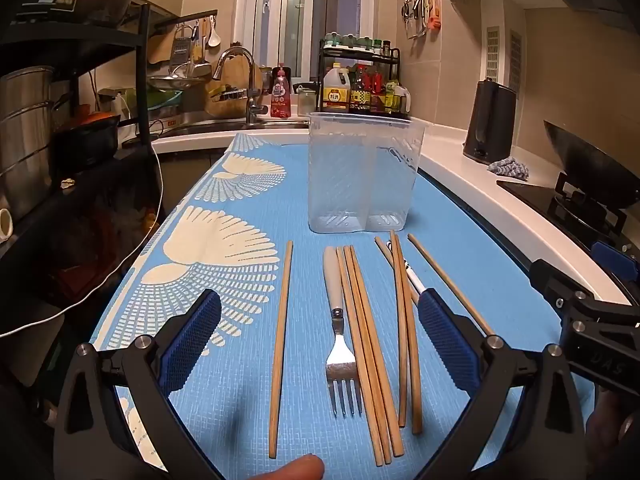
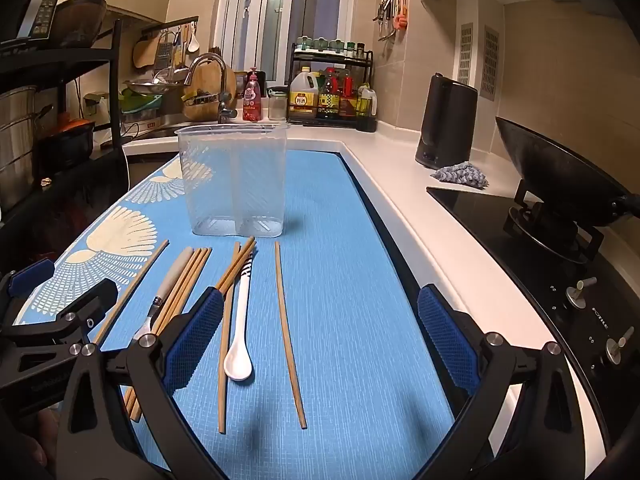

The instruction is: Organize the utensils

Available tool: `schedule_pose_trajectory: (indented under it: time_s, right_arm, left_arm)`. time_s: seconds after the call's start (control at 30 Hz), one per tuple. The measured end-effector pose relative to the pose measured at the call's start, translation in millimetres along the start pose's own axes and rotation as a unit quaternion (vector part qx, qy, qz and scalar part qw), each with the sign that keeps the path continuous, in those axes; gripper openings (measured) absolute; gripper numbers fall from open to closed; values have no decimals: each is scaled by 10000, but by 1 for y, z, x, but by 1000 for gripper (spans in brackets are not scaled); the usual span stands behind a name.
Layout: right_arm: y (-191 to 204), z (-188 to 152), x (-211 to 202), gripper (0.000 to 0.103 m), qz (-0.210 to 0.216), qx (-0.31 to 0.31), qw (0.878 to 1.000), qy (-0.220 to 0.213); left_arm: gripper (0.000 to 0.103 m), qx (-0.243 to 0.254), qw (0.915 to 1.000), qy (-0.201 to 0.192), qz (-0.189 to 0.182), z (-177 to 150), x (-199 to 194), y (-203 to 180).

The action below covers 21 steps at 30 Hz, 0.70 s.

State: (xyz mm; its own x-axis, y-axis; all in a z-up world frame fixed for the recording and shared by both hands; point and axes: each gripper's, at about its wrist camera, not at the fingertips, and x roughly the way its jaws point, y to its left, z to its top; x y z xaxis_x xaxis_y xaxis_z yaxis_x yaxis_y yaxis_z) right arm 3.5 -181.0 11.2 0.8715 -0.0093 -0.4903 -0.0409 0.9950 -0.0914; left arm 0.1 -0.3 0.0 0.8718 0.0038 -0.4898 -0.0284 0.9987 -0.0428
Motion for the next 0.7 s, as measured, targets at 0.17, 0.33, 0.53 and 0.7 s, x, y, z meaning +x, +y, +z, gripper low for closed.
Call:
schedule_pose_trajectory:
  time_s: [0.17, 0.33, 0.53, 0.7]
  right_arm:
    - [0, 0, 0, 96, -2, -6, 10000, -15]
    - [0, 0, 0, 96, 6, 12, 10000, -12]
    - [0, 0, -1, 96, 9, 4, 10000, -14]
    - [0, 0, -1, 96, 4, 9, 10000, -16]
  left_arm:
    - [96, 19, 10000, 11, 8, 0, 0, 0]
    - [96, -19, 10000, 50, 15, 0, 1, 1]
    - [96, -245, 9994, 167, -155, 3, 4, 1]
    - [96, -121, 9996, 109, -248, 1, -1, -2]
